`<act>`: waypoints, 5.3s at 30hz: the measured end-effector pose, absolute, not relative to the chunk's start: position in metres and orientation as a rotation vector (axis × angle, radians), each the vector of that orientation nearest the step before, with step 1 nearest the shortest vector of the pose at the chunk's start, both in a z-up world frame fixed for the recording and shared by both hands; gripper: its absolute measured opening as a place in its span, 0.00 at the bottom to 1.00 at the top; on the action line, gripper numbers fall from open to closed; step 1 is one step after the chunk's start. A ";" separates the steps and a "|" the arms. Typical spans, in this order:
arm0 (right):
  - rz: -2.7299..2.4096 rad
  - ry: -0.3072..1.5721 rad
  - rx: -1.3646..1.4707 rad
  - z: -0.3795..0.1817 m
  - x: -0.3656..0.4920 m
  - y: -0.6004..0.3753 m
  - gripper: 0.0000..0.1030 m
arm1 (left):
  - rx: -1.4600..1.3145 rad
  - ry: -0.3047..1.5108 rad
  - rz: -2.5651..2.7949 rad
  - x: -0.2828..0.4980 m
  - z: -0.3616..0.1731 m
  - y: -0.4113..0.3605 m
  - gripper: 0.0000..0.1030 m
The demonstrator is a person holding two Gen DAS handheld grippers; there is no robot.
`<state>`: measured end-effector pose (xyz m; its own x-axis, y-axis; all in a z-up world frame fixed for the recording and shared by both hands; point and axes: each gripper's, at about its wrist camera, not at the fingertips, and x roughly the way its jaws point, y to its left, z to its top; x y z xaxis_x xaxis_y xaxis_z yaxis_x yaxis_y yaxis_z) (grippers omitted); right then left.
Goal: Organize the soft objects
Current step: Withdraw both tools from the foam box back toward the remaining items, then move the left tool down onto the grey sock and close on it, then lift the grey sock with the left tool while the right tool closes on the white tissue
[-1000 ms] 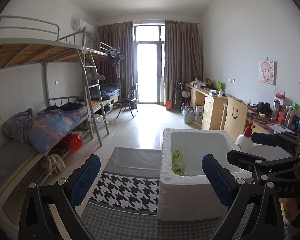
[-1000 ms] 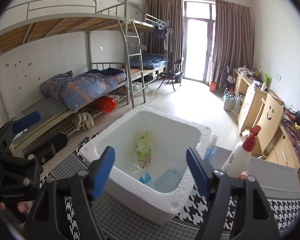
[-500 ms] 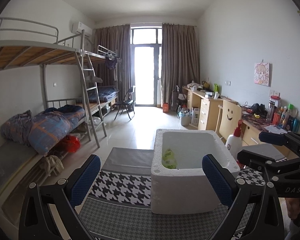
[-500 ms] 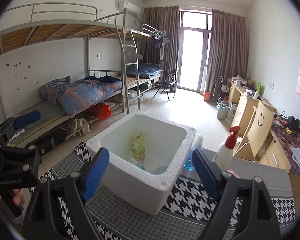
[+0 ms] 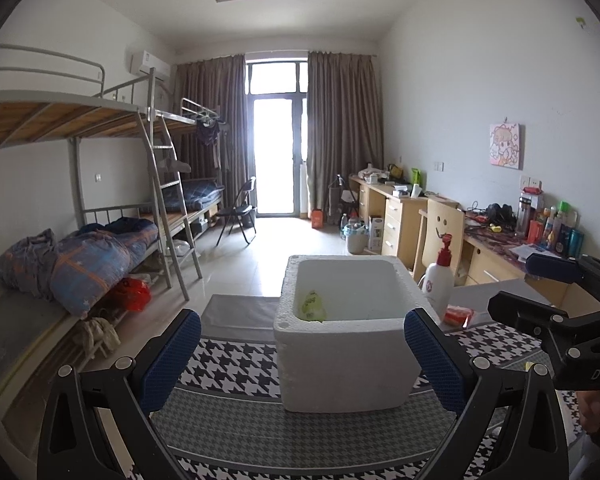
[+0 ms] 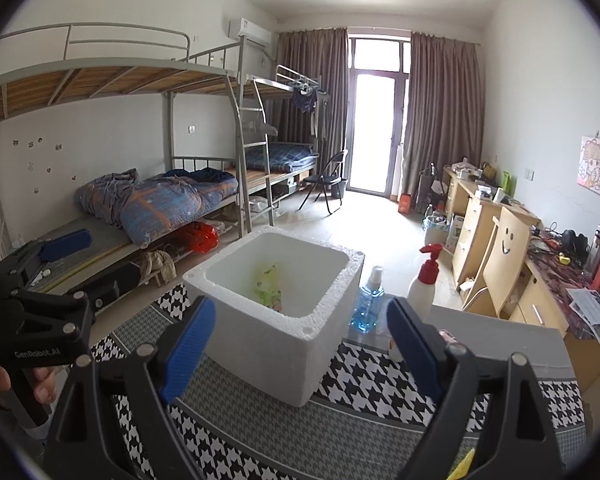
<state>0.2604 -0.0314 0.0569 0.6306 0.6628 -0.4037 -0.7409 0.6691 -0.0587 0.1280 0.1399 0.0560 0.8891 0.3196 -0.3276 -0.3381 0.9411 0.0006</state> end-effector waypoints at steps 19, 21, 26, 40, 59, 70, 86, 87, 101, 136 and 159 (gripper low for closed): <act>0.773 0.314 -0.160 0.050 0.234 -0.083 0.99 | -0.041 0.311 0.267 0.105 0.054 0.104 0.99; 0.763 0.307 -0.158 0.048 0.231 -0.088 0.99 | -0.037 0.307 0.260 0.104 0.053 0.100 0.99; 0.747 0.294 -0.131 0.046 0.224 -0.102 0.99 | -0.019 0.292 0.250 0.099 0.052 0.092 0.99; 0.633 0.267 -0.125 0.039 0.209 -0.129 0.99 | -0.006 0.279 0.179 0.096 0.040 0.071 0.99; 0.509 0.325 -0.065 0.021 0.209 -0.162 0.99 | -0.016 0.329 0.062 0.103 0.021 0.041 0.99; 0.475 0.355 -0.046 0.009 0.213 -0.178 0.99 | -0.022 0.375 0.006 0.112 0.009 0.023 0.99; 0.418 0.391 -0.045 -0.008 0.218 -0.200 0.99 | -0.041 0.463 -0.048 0.129 -0.014 0.005 0.99; 0.416 0.394 -0.046 -0.009 0.218 -0.201 0.99 | -0.043 0.469 -0.052 0.130 -0.016 0.004 0.99; 0.368 0.463 -0.059 -0.036 0.225 -0.223 0.99 | -0.028 0.545 -0.122 0.143 -0.041 -0.016 0.99; 0.294 0.586 -0.060 -0.079 0.243 -0.251 0.99 | -0.026 0.778 -0.260 0.197 -0.095 -0.056 0.84; 0.308 0.616 -0.042 -0.089 0.250 -0.255 0.99 | 0.114 0.843 -0.273 0.205 -0.117 -0.083 0.14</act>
<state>0.2497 -0.2548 -0.0886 0.7725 0.2716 -0.5741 -0.2963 0.9537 0.0525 0.2050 -0.0830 -0.1168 0.6332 -0.1934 -0.7495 0.2829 0.9591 -0.0085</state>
